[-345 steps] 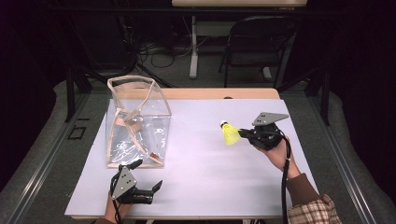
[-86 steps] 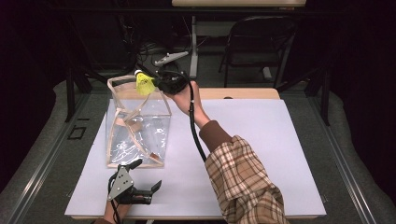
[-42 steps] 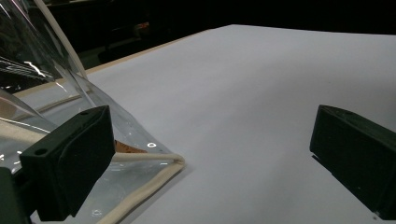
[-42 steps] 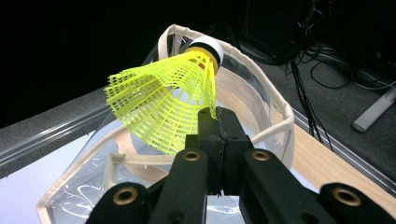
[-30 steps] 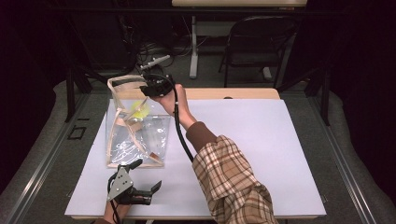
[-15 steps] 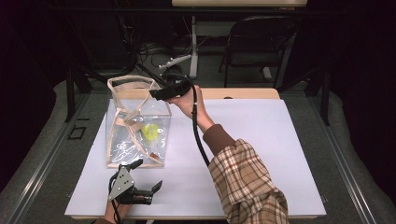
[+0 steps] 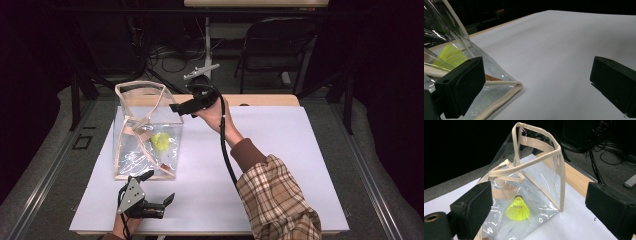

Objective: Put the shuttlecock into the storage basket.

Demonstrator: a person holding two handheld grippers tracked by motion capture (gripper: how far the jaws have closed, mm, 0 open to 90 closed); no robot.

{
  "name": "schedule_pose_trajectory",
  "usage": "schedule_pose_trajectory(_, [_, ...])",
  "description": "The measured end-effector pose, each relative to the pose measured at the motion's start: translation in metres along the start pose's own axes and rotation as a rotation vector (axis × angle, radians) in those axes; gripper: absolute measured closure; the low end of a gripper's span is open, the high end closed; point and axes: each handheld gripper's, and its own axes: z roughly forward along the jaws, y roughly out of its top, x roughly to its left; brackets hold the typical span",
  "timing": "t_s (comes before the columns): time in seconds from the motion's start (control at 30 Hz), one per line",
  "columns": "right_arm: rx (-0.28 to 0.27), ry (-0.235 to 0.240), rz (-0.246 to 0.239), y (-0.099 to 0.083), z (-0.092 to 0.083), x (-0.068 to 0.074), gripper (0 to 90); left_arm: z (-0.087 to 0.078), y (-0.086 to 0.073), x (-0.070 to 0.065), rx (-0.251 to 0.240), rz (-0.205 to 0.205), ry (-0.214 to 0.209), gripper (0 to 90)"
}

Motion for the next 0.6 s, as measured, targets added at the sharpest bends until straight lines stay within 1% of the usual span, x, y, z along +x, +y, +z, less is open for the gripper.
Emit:
schedule_pose_trajectory(0.2, [0.007, 0.0, -0.012, -0.012, -0.008, -0.001, 3.4, 0.0, 0.0, 0.0, 0.001, 0.001, 0.001, 0.0])
schedule_pose_trajectory(0.27, [0.002, 0.0, -0.013, -0.016, -0.011, -0.001, 3.1, -0.001, 0.0, 0.0, 0.002, 0.002, 0.0, 0.0])
schedule_pose_trajectory(0.43, [-0.006, -0.012, -0.021, -0.026, -0.022, -0.002, 1.7, -0.001, 0.0, 0.0, 0.0, 0.002, -0.002, 0.0])
schedule_pose_trajectory(0.53, [-0.006, -0.024, -0.032, -0.034, -0.029, -0.002, 1.2, -0.003, -0.001, 0.0, -0.001, 0.002, -0.003, 0.0])
schedule_pose_trajectory(0.6, [-0.006, -0.028, -0.031, -0.04, -0.034, -0.003, 0.8, -0.003, -0.001, 0.0, -0.003, 0.003, -0.001, 0.0])
